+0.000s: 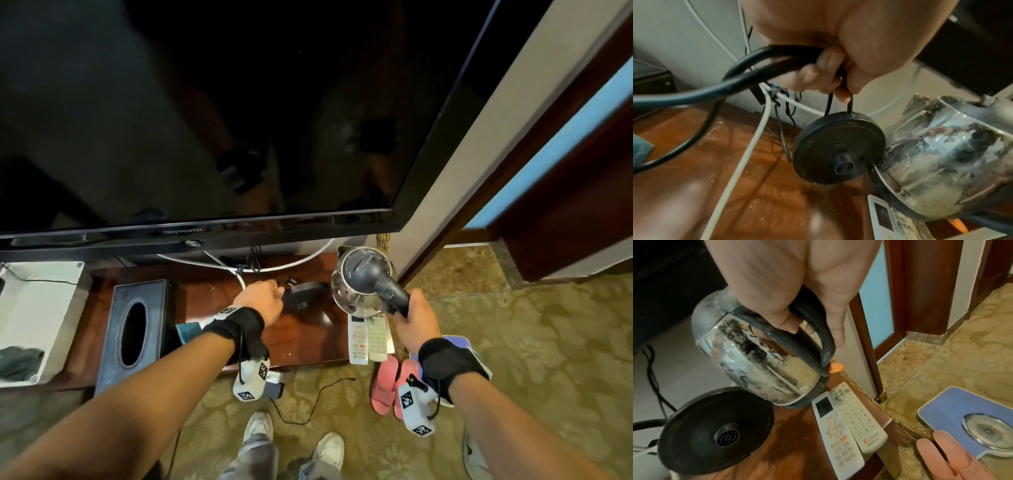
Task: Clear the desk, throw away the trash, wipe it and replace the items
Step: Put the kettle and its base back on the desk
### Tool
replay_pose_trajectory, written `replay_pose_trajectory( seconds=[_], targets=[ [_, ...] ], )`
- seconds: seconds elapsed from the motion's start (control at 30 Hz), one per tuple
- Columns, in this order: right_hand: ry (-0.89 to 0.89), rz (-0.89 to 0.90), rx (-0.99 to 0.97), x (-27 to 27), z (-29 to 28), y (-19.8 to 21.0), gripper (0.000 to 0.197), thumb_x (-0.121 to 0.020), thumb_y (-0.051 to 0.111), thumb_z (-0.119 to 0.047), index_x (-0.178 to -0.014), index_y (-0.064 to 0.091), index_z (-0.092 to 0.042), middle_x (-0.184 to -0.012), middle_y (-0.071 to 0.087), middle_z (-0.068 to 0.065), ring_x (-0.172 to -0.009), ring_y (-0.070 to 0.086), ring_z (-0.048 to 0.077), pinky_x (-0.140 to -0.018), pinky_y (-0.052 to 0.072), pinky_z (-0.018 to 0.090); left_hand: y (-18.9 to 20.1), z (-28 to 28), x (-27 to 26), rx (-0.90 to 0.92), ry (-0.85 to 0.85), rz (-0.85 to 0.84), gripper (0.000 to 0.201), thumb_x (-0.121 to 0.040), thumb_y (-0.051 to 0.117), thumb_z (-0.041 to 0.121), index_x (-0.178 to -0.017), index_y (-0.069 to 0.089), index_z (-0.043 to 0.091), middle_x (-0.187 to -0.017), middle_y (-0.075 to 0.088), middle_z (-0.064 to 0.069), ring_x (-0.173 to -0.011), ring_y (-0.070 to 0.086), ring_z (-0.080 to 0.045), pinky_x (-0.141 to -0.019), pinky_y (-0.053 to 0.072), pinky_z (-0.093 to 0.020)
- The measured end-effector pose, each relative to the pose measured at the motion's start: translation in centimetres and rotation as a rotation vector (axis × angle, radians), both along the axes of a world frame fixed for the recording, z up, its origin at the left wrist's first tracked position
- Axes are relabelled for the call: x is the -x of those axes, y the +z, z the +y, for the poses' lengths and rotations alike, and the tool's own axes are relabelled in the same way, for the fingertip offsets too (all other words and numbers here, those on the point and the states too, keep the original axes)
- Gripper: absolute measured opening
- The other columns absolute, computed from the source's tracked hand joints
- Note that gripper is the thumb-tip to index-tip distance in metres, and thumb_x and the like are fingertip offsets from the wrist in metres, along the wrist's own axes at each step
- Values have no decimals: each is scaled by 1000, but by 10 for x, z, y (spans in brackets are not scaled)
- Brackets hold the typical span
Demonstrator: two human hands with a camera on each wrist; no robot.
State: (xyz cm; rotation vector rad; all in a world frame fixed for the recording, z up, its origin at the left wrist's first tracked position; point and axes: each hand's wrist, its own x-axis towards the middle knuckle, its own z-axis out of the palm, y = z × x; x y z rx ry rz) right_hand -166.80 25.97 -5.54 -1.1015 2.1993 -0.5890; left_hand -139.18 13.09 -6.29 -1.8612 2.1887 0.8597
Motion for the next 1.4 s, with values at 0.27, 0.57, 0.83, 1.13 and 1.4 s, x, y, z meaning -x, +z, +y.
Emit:
replay_pose_trajectory(
  seconds=[0.27,0.57,0.83,1.13,1.4],
  targets=[
    [118,24,27,-4,17,29,29,-86,59,1,-111,49,-10,-103,61,11,-97,59,27,-86,50,40,31,30,-12,22,94,15,32,-102,41,33,-106,64,11,-113,67,-17,-108,62,-35,-91,49,-35],
    [236,64,118,-45,20,78,26,-88,63,-6,-102,44,-18,-90,54,-1,-85,54,20,-74,42,30,83,61,-75,119,201,94,27,-102,41,33,-89,57,16,-104,67,-17,-100,62,-36,-82,47,-35],
    [334,76,195,-131,21,125,24,-89,64,-10,-104,47,-17,-97,54,3,-95,56,26,-79,40,28,146,90,-170,296,308,106,29,-102,44,32,-94,62,10,-98,67,-17,-98,63,-36,-84,50,-39],
    [478,13,231,-290,44,144,25,-86,63,-5,-102,50,-20,-97,59,2,-92,58,21,-75,42,28,173,162,-346,344,441,33,32,-102,42,34,-100,63,10,-107,67,-19,-103,61,-37,-81,45,-37],
    [670,-105,186,-454,36,144,25,-88,62,-4,-99,50,-23,-94,58,-1,-85,57,11,-68,42,22,179,220,-505,338,675,-12,32,-103,37,38,-93,58,17,-88,62,-6,-88,62,-31,-68,43,-33]
  ],
)
